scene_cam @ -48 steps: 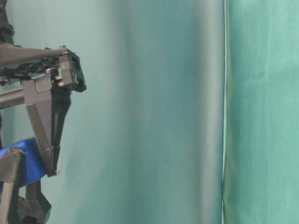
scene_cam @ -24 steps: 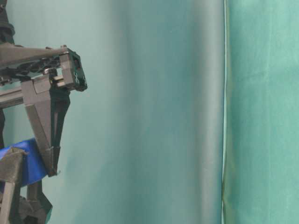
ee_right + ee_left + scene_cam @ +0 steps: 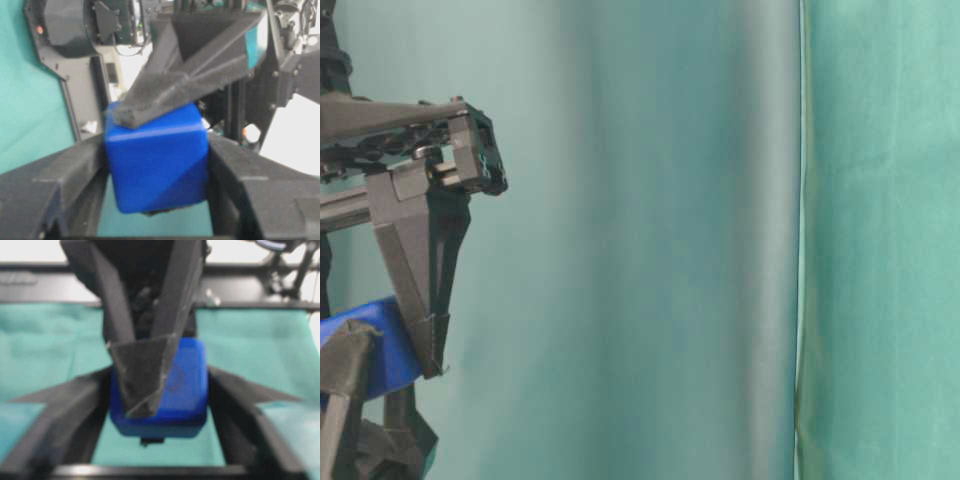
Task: Handover the blue block to the right arm after grasping it with the left arm, then place it in the designated position.
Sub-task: 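Open the left gripper and pull the cube away with the right gripper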
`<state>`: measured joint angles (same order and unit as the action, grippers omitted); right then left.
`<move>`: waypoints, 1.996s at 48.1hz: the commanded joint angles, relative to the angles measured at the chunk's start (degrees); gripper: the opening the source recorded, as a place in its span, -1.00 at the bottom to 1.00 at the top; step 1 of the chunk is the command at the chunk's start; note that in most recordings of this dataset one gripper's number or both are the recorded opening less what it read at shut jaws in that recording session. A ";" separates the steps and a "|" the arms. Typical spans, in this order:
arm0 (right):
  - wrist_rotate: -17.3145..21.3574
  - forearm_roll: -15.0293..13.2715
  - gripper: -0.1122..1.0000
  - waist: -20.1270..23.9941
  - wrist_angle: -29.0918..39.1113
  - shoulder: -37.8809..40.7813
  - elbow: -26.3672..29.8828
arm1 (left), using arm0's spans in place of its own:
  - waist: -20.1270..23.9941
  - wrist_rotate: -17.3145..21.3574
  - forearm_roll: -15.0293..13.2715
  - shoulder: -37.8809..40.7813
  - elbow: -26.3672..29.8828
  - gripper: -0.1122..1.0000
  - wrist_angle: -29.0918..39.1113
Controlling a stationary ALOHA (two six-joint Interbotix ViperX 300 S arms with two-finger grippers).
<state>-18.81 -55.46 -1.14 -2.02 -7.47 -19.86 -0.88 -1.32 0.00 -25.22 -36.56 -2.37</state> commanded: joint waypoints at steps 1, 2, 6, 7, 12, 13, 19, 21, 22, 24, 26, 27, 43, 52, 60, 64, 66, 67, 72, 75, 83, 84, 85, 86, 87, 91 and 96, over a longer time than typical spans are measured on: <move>0.26 0.09 0.18 0.18 -0.18 -0.79 1.76 | 0.44 -0.09 -0.09 -0.35 1.14 0.74 -0.26; 0.26 0.09 0.18 0.09 -0.18 -0.70 1.76 | 0.44 -0.09 -0.09 -0.35 1.05 0.81 -0.26; 0.26 0.00 0.18 0.18 -0.18 -0.79 1.67 | 0.44 -0.09 -0.09 -0.44 1.14 0.99 -0.26; 0.26 0.00 0.18 0.18 -0.18 -0.70 1.67 | 0.44 -0.09 -0.09 -0.35 1.14 1.00 -0.18; 0.26 0.09 0.18 0.18 0.00 -0.70 1.58 | 0.53 -0.18 -0.09 -0.35 1.14 0.98 -0.26; 0.26 0.09 0.18 0.18 0.00 -0.79 1.58 | 0.62 -0.18 -0.09 -0.44 1.14 0.98 -0.26; 0.26 0.09 0.18 0.18 0.00 -0.79 1.49 | 0.62 -0.26 -0.09 -0.35 1.14 0.99 -0.26; 0.26 0.00 0.18 0.18 0.00 -0.79 1.58 | 0.62 -0.26 -0.09 -0.44 1.14 0.99 -0.26; 0.26 0.09 0.18 0.18 0.00 -0.79 1.58 | 0.62 -0.26 -0.09 -0.35 1.23 0.99 -0.26; 0.26 0.09 0.18 0.18 0.09 -0.79 1.58 | 0.62 -0.26 -0.09 -0.35 1.14 0.99 -0.26; 0.26 0.09 0.18 0.18 0.09 -0.70 1.49 | 0.62 -0.26 -0.09 -0.35 1.14 0.99 -0.26; 0.26 0.00 0.18 0.18 0.09 -0.70 1.49 | 0.62 -0.26 -0.09 -0.35 1.14 0.99 -0.26; 0.35 0.26 0.18 0.26 0.18 -2.02 0.18 | 0.62 -0.26 -0.09 -0.44 1.05 0.99 -0.26; 0.44 0.44 0.18 0.26 0.62 -5.01 -3.08 | 0.53 -0.26 -0.09 -0.88 0.79 0.99 -0.09; 0.44 1.05 0.18 0.18 1.93 -9.05 -7.03 | 0.62 -0.26 -0.09 -0.88 0.79 0.99 0.79; 0.44 1.58 0.18 0.26 2.29 -10.90 -8.79 | 0.62 -0.26 -0.09 -0.97 0.70 0.99 0.97; 0.44 1.93 0.18 0.18 2.37 -11.95 -9.67 | 0.62 -0.26 -0.09 -0.88 0.70 0.99 1.05; 0.44 2.02 0.18 0.18 2.37 -12.48 -10.02 | 0.62 -0.26 -0.09 -0.97 0.70 0.99 1.05; 0.44 2.64 0.18 0.18 2.46 -13.89 -11.25 | 0.62 -0.18 -0.09 -0.88 0.79 0.99 1.05; 0.44 2.90 0.18 0.26 2.46 -14.24 -11.51 | 0.53 -0.18 -0.09 -0.88 0.79 0.99 1.05; 2.29 7.21 0.18 0.26 2.20 -14.15 -11.51 | 0.62 0.00 -0.09 -0.88 0.79 0.99 1.05; 2.99 8.17 0.18 0.26 2.20 -14.24 -11.51 | 0.62 0.00 -0.09 -0.88 0.70 0.99 1.05; 3.69 9.14 0.18 0.18 2.20 -14.24 -11.51 | 0.62 0.09 -0.09 -0.97 0.79 0.99 1.14; 4.48 10.02 0.18 0.26 2.20 -14.33 -11.51 | 0.62 0.09 -0.09 -0.97 0.70 0.99 1.23; 5.36 10.90 0.18 0.26 2.29 -14.33 -11.60 | 0.53 0.09 -0.09 -0.97 0.70 0.99 1.23; 8.96 14.06 0.18 0.26 2.46 -14.50 -11.78 | 0.53 0.18 0.00 -0.97 0.70 0.99 1.41; 14.85 17.31 0.18 0.53 2.81 -15.38 -12.30 | 0.62 0.26 0.09 -0.97 0.70 0.99 1.41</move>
<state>-6.86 -40.43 -0.97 0.70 -21.18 -32.61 -0.44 -1.14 0.00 -25.22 -36.56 -0.79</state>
